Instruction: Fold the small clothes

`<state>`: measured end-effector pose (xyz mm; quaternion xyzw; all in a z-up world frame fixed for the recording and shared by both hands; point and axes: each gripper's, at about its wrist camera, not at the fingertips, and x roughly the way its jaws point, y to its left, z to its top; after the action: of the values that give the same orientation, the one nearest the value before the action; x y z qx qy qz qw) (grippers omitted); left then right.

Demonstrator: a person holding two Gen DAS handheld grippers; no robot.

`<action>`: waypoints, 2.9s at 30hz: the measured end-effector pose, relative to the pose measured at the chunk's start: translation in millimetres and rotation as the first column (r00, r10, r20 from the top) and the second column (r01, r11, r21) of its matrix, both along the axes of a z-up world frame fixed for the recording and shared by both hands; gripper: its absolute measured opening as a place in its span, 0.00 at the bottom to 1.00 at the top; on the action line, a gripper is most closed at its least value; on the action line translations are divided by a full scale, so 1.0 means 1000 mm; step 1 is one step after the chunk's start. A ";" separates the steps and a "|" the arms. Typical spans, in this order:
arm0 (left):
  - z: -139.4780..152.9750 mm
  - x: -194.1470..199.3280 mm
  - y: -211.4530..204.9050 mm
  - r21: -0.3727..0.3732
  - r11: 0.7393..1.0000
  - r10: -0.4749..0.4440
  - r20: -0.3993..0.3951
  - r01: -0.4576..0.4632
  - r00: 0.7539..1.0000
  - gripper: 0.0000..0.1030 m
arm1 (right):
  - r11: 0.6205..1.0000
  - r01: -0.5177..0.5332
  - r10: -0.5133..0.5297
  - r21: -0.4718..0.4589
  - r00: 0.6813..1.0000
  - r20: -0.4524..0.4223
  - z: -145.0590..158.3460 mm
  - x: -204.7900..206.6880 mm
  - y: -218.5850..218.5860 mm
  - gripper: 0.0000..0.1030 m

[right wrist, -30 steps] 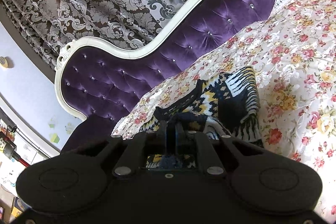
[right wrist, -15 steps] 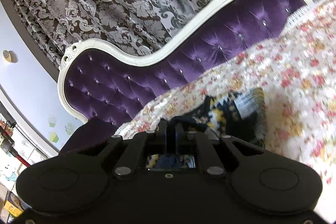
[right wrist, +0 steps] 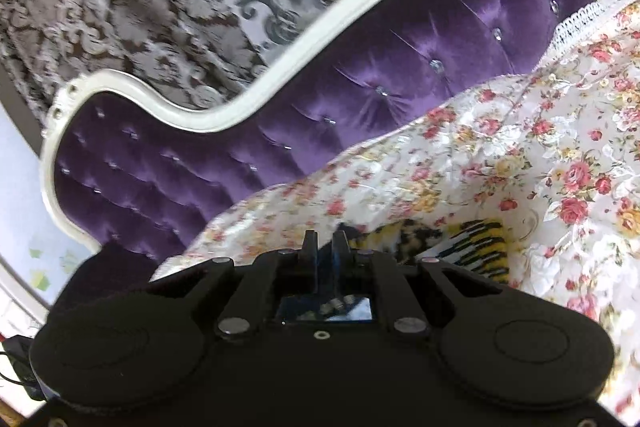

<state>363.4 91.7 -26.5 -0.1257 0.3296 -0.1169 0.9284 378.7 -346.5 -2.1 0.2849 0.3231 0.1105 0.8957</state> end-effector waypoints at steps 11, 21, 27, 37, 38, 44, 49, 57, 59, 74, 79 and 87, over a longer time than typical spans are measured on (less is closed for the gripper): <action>-0.031 0.023 0.015 -0.061 0.998 0.023 -0.127 -0.031 0.992 0.08 | 0.983 -0.106 0.092 -0.151 0.992 -0.091 -0.030 0.014 0.005 0.60; -0.026 0.023 0.010 -0.022 1.000 -0.005 -0.108 0.002 0.994 0.07 | 0.962 -0.147 0.144 -0.231 0.989 -0.027 -0.025 0.001 0.020 0.11; -0.010 0.017 -0.005 0.121 0.989 -0.086 -0.039 0.090 0.995 0.18 | 0.923 -0.076 0.082 -0.378 0.997 0.000 -0.008 0.001 0.019 0.09; -0.027 0.025 0.005 0.162 0.986 -0.024 -0.134 0.046 0.991 0.65 | 0.918 -0.065 0.036 -0.390 0.996 -0.080 -0.034 0.005 0.017 0.70; -0.025 0.024 0.005 0.158 0.986 -0.023 -0.139 0.045 0.990 0.76 | 0.922 -0.060 0.035 -0.383 0.997 -0.071 -0.030 0.002 0.017 0.78; -0.004 0.000 -0.004 0.176 0.984 -0.006 -0.133 0.029 0.991 0.83 | 0.928 -0.031 0.025 -0.370 0.999 -0.022 -0.002 -0.019 0.019 1.00; 0.010 -0.022 -0.023 0.217 0.974 -0.032 -0.149 0.065 0.988 0.84 | 0.935 -0.040 0.033 -0.353 0.999 -0.026 0.012 -0.040 0.025 1.00; 0.004 -0.054 -0.055 0.284 0.949 -0.092 -0.168 0.137 0.981 0.85 | 0.948 -0.086 0.068 -0.306 0.995 -0.071 0.014 -0.067 0.033 1.00; -0.006 -0.058 -0.059 0.304 0.941 -0.091 -0.192 0.147 0.977 0.85 | 0.946 -0.090 0.070 -0.311 0.995 -0.073 0.011 -0.071 0.033 1.00; -0.025 -0.063 -0.064 0.336 0.938 -0.007 -0.239 0.090 0.971 1.00 | 0.979 -0.028 0.000 -0.203 0.990 -0.138 -0.007 -0.076 0.003 1.00; -0.026 -0.066 -0.065 0.336 0.940 0.011 -0.225 0.067 0.974 1.00 | 0.986 -0.039 0.009 -0.165 0.984 -0.179 -0.012 -0.072 0.000 1.00; -0.025 -0.066 -0.067 0.342 0.939 0.039 -0.228 0.043 0.973 1.00 | 0.995 0.007 -0.027 -0.096 0.978 -0.208 -0.017 -0.073 -0.014 1.00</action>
<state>297.3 25.1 -51.3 0.0263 0.4509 -0.0430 0.8912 305.5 -360.2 -19.6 0.2550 0.4179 0.0567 0.8701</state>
